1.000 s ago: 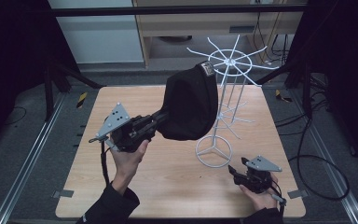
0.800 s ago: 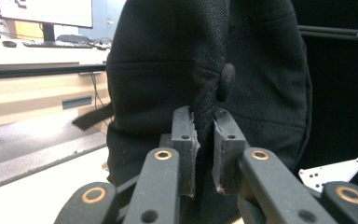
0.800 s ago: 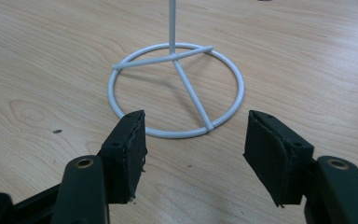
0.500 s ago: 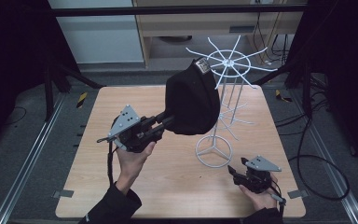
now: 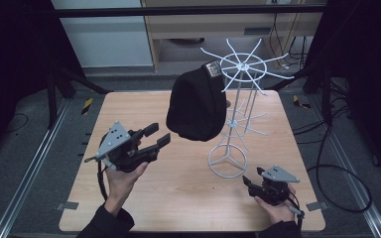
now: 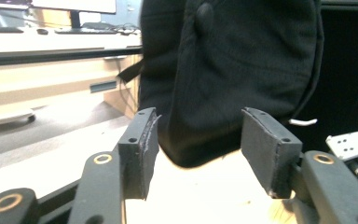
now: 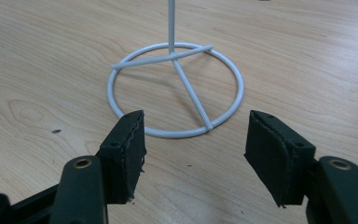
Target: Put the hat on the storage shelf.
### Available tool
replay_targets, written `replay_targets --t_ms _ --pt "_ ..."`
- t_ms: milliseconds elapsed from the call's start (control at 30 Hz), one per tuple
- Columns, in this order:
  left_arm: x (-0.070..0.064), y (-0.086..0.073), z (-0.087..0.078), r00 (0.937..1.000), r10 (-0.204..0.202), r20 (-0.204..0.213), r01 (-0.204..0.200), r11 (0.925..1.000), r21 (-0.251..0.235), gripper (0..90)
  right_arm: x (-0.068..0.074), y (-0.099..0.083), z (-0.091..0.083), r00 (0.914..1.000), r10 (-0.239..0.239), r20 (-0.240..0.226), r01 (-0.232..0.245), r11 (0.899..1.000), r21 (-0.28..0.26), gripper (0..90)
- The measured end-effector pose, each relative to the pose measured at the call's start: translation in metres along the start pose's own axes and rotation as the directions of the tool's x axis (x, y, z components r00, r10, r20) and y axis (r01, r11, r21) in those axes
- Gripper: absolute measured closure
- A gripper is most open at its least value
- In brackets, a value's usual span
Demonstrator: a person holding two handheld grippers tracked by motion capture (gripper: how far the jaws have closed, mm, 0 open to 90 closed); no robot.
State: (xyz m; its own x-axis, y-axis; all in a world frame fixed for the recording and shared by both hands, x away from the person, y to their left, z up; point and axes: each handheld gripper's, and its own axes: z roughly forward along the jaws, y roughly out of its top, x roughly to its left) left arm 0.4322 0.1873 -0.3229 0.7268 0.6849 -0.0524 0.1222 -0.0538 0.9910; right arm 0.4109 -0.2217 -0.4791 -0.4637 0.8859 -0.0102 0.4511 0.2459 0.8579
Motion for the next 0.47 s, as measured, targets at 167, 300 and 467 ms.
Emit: replay_targets --t_ms 167,300,467 --pt "0.010 -0.023 -0.020 0.9978 0.008 -0.066 -0.003 0.9980 0.063 40.4 -0.001 0.000 -0.001 1.0000 0.006 0.007 -0.006 1.000 -0.002 35.8" --pt "0.021 -0.049 -0.030 0.9920 -0.003 -0.127 0.019 0.9917 0.127 35.8 -0.001 -0.001 0.000 0.9999 0.010 0.012 -0.010 1.000 -0.004 33.1" --pt "0.040 -0.088 -0.041 0.9781 -0.040 -0.204 0.086 0.9716 0.221 32.7 -0.003 -0.002 0.000 0.9995 0.014 0.028 -0.014 1.000 -0.009 28.6"
